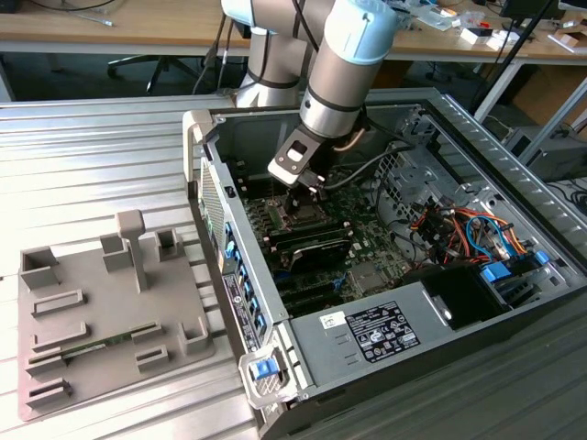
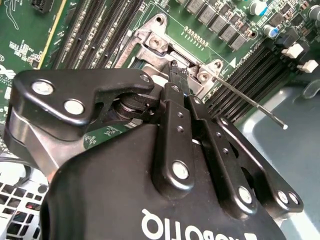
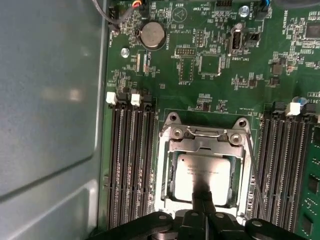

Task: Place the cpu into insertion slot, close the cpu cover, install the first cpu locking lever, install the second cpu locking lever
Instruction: 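Close the cpu cover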

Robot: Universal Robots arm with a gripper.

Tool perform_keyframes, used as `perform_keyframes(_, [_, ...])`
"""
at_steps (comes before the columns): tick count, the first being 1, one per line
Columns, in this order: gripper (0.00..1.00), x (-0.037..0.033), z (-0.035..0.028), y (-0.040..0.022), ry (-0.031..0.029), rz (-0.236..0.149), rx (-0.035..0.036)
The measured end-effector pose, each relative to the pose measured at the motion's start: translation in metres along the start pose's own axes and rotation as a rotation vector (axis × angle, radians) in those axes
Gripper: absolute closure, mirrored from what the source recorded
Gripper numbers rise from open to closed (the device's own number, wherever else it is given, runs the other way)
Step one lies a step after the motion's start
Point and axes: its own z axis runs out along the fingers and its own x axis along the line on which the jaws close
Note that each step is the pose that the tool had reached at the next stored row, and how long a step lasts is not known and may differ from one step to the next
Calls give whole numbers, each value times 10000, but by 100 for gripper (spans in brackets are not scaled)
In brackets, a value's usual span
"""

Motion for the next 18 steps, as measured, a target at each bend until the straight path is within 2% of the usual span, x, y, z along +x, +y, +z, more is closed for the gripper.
perform_keyframes(8, [89,0,-4,11,-5,-96,0])
perform_keyframes(12, [89,-12,-36,136,-6,-96,10])
perform_keyframes(15, [89,-15,-76,180,-1,-96,13])
perform_keyframes(17, [89,-16,-121,196,0,-96,17])
perform_keyframes(18, [89,-17,-165,204,4,-97,22])
